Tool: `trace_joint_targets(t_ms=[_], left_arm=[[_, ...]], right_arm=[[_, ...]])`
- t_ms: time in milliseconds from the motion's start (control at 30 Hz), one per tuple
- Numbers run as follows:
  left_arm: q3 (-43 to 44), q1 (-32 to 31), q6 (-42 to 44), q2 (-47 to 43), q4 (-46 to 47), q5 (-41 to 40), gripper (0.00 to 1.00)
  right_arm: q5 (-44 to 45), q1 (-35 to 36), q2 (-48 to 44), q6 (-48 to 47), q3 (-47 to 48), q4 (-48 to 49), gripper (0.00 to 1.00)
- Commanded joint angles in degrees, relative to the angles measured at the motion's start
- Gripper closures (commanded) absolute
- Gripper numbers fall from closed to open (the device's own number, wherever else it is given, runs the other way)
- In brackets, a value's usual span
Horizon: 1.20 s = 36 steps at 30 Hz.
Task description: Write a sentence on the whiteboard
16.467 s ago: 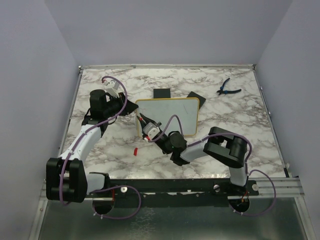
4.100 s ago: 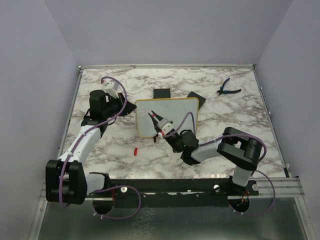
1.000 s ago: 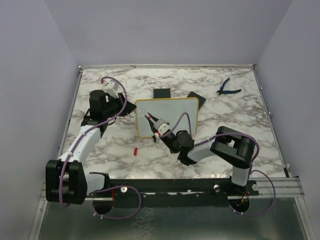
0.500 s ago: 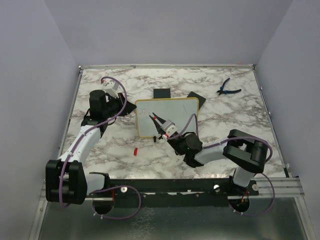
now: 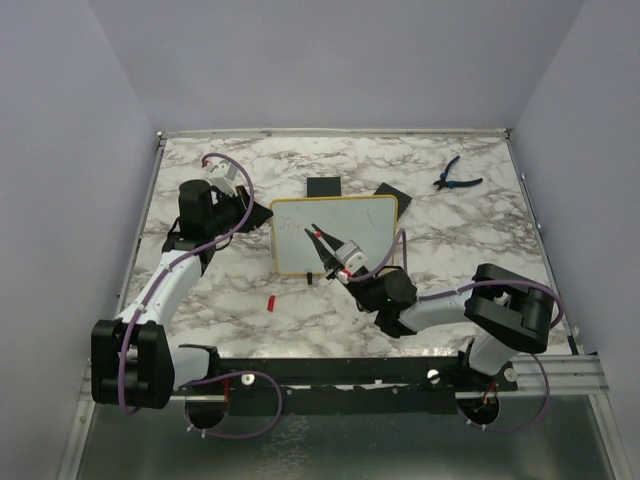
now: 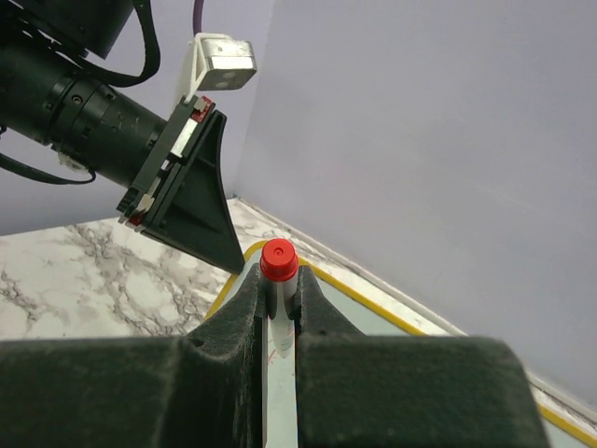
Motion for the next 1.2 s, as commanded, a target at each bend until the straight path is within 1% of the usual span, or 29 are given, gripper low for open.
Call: trace_joint_targets(t_ms=[0,533,833,1167], left_arm=[[0.8,-0.2,0.2,-1.6,0.5,0.5,0.89],[0.5,-0.2,0.5,-2.1,0.5,0.2,0.89],[0.4,-0.2,0.5,-2.1,0.5,0.3,0.89],[0.5,-0.2,0.4,-2.2,0.5,0.4,0.89]], right_arm=[[1.0,0.3,1.3,-0.8,0.0,12.2,0.99],[0.6,-1.0,4.1,-0.8,1.4,12.1,0.99],[0.3,-2.1,6.1,-0.2,3.6,12.1,0.99],[0.3,-2.9,7.2,-1.6,5.8,12.2,0.99]])
